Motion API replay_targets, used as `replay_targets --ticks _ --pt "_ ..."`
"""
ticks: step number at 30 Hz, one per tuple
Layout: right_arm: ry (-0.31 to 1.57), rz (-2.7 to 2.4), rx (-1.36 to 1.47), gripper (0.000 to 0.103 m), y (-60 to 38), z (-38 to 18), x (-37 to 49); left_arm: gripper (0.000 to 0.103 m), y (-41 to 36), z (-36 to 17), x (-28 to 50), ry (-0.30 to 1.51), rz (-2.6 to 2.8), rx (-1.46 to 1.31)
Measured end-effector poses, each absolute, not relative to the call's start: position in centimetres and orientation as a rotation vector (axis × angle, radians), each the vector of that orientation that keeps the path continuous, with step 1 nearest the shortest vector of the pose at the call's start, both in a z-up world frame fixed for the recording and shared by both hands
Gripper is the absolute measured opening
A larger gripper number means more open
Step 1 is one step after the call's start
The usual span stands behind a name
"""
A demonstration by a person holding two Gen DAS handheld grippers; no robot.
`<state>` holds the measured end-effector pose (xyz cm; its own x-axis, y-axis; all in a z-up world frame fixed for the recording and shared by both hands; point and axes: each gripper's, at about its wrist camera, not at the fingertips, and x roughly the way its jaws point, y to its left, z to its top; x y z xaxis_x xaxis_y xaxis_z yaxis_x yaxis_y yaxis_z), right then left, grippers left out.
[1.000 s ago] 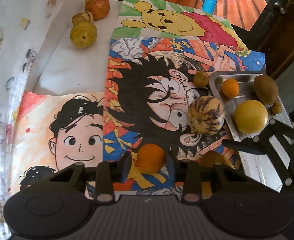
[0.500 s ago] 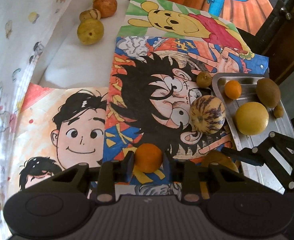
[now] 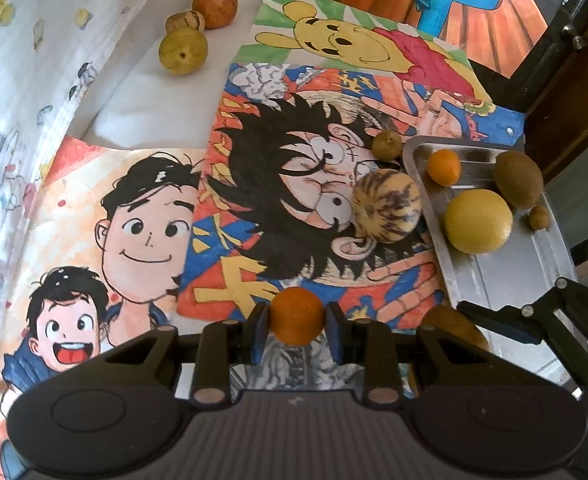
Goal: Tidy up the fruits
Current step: 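Carry the pear with right gripper onto the tray while left gripper releases the orange there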
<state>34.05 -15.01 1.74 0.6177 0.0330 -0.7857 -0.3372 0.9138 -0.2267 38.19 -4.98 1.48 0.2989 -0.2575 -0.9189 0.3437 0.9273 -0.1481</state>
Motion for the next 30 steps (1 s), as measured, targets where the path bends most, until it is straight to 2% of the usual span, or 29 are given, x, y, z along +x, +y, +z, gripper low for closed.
replay_targets --ticks 18,30 --pt "0.899 0.019 -0.316 0.062 -24.9 3.0 29.8 0.033 -12.9 2.6 35.7 1.190 -0.527 0.094" --pt "0.891 -0.001 -0.394 0.062 -31.0 1.9 31.4 0.033 -18.6 1.4 35.3 1.216 -0.579 0.113"
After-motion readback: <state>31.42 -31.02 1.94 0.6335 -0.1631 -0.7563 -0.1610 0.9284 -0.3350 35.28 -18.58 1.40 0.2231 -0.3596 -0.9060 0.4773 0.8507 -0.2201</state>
